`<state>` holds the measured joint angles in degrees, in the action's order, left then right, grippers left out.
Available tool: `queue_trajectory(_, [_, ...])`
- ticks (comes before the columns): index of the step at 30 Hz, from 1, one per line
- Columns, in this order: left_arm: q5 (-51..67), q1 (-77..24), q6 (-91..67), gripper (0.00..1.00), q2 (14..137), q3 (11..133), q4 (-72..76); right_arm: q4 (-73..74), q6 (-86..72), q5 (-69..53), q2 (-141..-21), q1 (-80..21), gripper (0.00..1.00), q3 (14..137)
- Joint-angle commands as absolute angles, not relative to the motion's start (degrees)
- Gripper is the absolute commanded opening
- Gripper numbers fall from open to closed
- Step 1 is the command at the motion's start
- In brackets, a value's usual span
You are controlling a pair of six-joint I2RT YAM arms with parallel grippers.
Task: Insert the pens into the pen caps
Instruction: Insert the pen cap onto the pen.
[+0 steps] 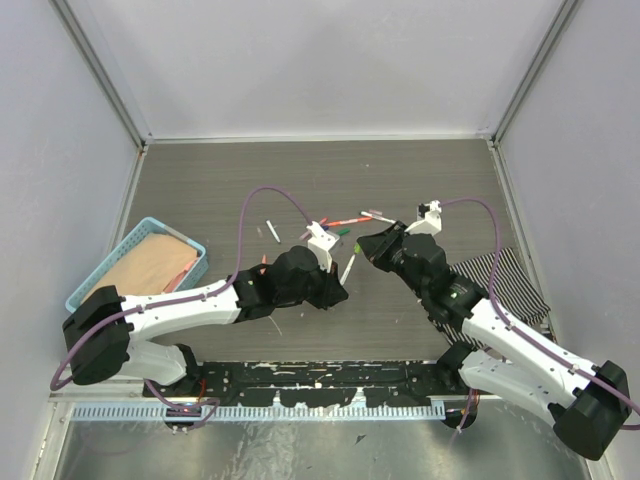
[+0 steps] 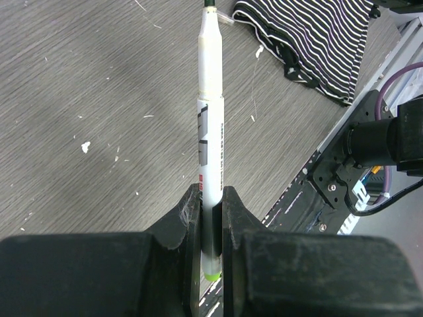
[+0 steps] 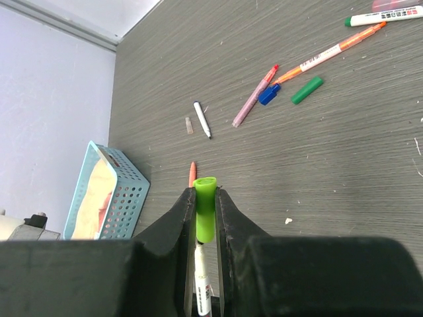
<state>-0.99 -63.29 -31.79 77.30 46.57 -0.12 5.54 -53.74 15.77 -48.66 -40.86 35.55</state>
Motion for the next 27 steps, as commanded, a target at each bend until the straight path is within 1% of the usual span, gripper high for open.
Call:
queue_trajectory(1, [-2.27, -63.48, -31.79, 0.0, 76.27, 47.46, 1.41, 3.3, -52.95, 14.99, -47.23, -40.78, 0.03, 35.45])
queue_trajectory(19, [-2.23, -63.46, -31.9, 0.0, 76.9, 47.68, 1.39, 0.95, -52.73, 12.98, -47.36, -40.86, 0.03, 34.68])
queue_trajectory(21, [-2.27, -63.51, -31.91, 0.0, 76.74, 47.7, 1.24, 1.09, -52.6, 10.8, -47.36, -40.78, 0.03, 34.44])
queue_trajectory(27, [-3.12, -63.46, -32.41, 0.0, 76.94, 47.76, 1.23, 0.42, -52.54, 9.23, -47.07, -40.81, 0.04, 33.32])
